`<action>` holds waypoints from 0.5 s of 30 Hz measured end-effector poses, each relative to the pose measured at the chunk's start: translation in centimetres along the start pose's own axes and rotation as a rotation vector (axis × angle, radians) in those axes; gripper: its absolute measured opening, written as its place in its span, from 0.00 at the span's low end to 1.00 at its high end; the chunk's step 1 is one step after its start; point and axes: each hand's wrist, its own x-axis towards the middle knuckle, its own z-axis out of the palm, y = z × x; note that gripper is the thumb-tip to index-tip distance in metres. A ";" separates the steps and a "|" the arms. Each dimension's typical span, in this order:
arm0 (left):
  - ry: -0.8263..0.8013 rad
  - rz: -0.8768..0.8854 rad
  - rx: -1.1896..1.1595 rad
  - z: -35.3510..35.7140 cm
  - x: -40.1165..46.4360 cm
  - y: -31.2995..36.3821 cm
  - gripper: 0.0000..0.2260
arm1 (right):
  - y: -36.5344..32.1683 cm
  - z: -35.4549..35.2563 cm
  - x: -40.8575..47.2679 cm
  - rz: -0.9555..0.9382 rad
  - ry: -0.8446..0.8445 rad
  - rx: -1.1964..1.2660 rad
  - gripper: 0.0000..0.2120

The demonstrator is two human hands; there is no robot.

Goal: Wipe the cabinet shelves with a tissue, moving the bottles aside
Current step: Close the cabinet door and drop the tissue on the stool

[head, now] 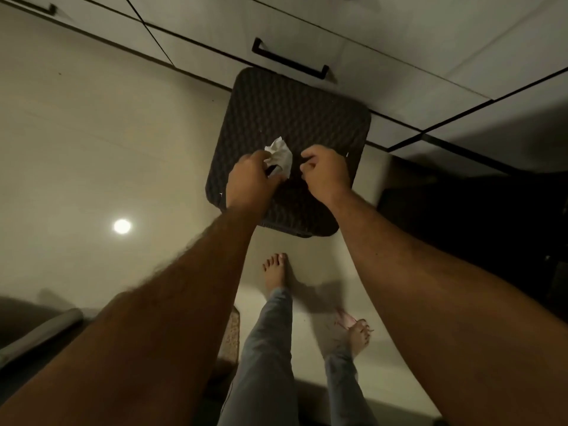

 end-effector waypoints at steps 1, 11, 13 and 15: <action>0.010 0.012 -0.006 0.3 0.4 0.0 0.20 | 0.0 0.4 0.5 0.005 -0.004 0.030 0.12; 0.053 0.042 -0.145 1.2 0.1 0.8 0.12 | 0.7 -0.4 -0.2 0.103 -0.033 0.344 0.14; 0.044 0.063 -0.204 1.2 -1.2 1.5 0.11 | 1.1 -1.7 -1.7 0.117 -0.050 0.426 0.13; 0.034 0.074 -0.249 1.3 -3.2 2.7 0.10 | 1.6 -3.5 -4.0 0.132 -0.059 0.520 0.11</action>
